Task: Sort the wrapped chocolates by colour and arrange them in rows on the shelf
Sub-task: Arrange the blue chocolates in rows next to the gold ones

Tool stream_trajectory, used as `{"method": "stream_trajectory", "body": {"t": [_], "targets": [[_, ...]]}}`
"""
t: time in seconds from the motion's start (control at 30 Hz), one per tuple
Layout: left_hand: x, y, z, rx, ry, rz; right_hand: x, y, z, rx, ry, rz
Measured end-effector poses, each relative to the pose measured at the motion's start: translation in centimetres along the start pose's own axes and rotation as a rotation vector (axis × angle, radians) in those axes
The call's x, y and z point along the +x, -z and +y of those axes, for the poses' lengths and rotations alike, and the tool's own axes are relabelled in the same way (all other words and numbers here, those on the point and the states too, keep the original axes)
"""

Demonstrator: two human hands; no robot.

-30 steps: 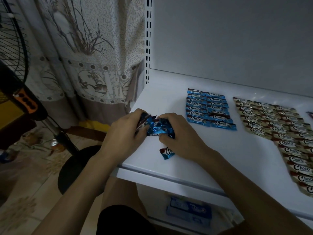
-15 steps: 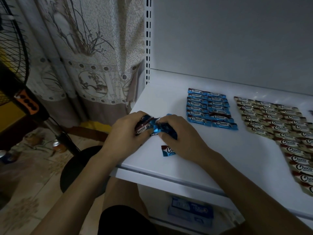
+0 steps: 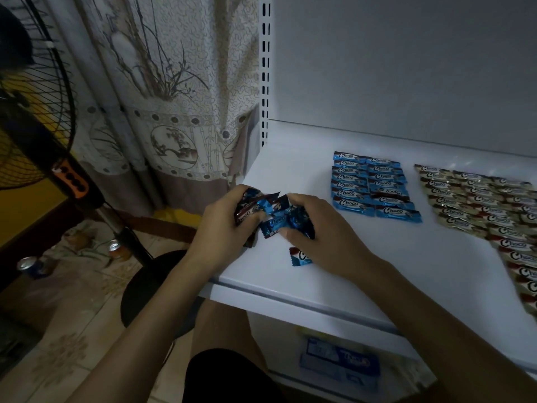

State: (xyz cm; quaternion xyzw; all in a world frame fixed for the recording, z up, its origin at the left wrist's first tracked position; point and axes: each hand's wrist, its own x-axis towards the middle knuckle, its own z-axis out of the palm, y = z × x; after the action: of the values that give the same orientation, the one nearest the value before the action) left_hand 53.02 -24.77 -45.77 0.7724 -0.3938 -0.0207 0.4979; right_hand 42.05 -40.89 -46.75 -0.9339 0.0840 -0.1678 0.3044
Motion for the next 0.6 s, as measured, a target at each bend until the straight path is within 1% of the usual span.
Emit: {"method": "stream_trajectory", "body": {"t": [0.1, 0.17, 0.27, 0.47, 0.6], "targets": [[0.1, 0.0, -0.2, -0.068, 0.026, 0.009, 0.2, -0.2, 0.2, -0.058, 0.058, 0.005], [0.2, 0.0, -0.4, -0.064, 0.035, -0.014, 0.5, -0.4, 0.4, -0.093, 0.067, 0.003], [0.3, -0.2, -0.3, -0.074, 0.034, -0.004, 0.9, -0.6, 0.6, -0.131, 0.055, -0.005], [0.4, 0.1, -0.2, -0.247, 0.073, 0.101, 2.5, -0.9, -0.3, -0.184, -0.001, 0.028], [0.4, 0.1, 0.0, -0.322, 0.081, 0.105, 2.6, -1.2, -0.6, -0.154, -0.010, 0.064]]}}
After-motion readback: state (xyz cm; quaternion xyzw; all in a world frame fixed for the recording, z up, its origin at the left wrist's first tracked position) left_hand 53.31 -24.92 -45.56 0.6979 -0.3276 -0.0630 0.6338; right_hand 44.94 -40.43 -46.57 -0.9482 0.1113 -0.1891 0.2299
